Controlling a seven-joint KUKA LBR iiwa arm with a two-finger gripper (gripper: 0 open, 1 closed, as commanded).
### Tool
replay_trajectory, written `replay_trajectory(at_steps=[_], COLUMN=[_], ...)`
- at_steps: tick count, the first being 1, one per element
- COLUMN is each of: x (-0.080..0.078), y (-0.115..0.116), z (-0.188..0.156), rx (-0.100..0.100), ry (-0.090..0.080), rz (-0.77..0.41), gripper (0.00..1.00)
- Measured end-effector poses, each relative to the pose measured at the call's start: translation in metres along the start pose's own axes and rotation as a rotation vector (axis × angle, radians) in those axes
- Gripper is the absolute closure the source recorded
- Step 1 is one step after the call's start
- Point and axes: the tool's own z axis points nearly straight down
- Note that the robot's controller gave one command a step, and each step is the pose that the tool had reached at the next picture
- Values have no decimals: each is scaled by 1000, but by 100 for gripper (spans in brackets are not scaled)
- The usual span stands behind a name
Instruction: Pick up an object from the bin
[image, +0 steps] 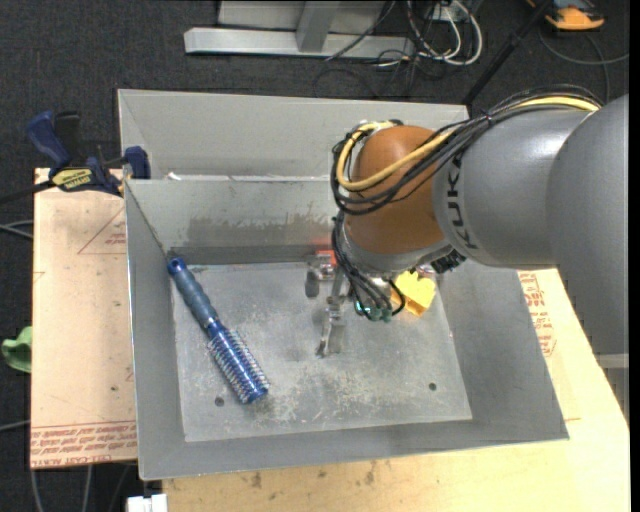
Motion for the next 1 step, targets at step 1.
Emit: replay_trajectory(at_steps=[1], x=[17], y=[110], z=[-16], rx=[-4], ry=[-8], rz=[-131], gripper=[0])
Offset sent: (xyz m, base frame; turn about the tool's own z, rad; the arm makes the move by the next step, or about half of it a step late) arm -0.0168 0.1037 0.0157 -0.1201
